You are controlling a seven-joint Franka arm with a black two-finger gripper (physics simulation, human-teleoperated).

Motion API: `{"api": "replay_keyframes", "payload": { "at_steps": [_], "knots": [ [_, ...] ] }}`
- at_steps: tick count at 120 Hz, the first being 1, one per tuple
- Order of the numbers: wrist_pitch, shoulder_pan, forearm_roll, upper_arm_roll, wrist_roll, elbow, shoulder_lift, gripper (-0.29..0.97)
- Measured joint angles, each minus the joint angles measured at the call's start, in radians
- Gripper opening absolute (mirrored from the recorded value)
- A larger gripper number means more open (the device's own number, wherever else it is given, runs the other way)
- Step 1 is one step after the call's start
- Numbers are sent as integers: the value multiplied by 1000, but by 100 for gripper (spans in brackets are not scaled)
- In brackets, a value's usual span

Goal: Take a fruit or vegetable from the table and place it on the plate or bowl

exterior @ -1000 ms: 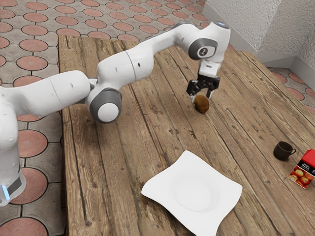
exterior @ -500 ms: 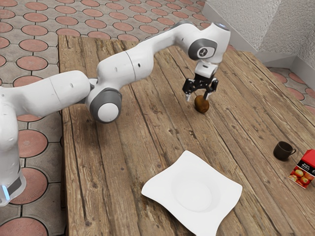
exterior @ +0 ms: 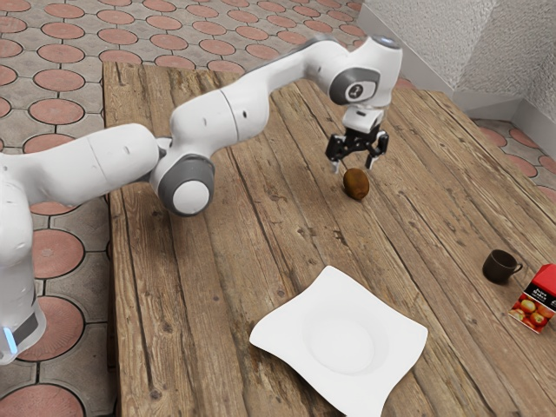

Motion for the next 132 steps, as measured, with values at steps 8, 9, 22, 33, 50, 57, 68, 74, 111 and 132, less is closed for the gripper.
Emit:
{"api": "replay_keyframes", "payload": {
  "at_steps": [8, 9, 22, 33, 50, 57, 68, 74, 111, 132],
  "knots": [
    [11, -1, 0, 0, 6, 0, 4, 68],
    [12, -1, 0, 0, 7, 0, 5, 68],
    [23, -2, 0, -1, 15, 0, 18, 68],
    [30, -8, -1, -2, 20, 0, 27, 68],
    [42, -14, -1, -2, 27, 0, 35, 68],
    [45, -14, -1, -3, 30, 0, 37, 68],
    [48, -12, 0, -3, 33, 0, 44, 68],
    [50, -9, 0, -3, 34, 0, 48, 68],
    [58, -8, 1, 0, 41, 0, 49, 68],
    [64, -9, 2, 0, 45, 0, 46, 68]
  ]
}}
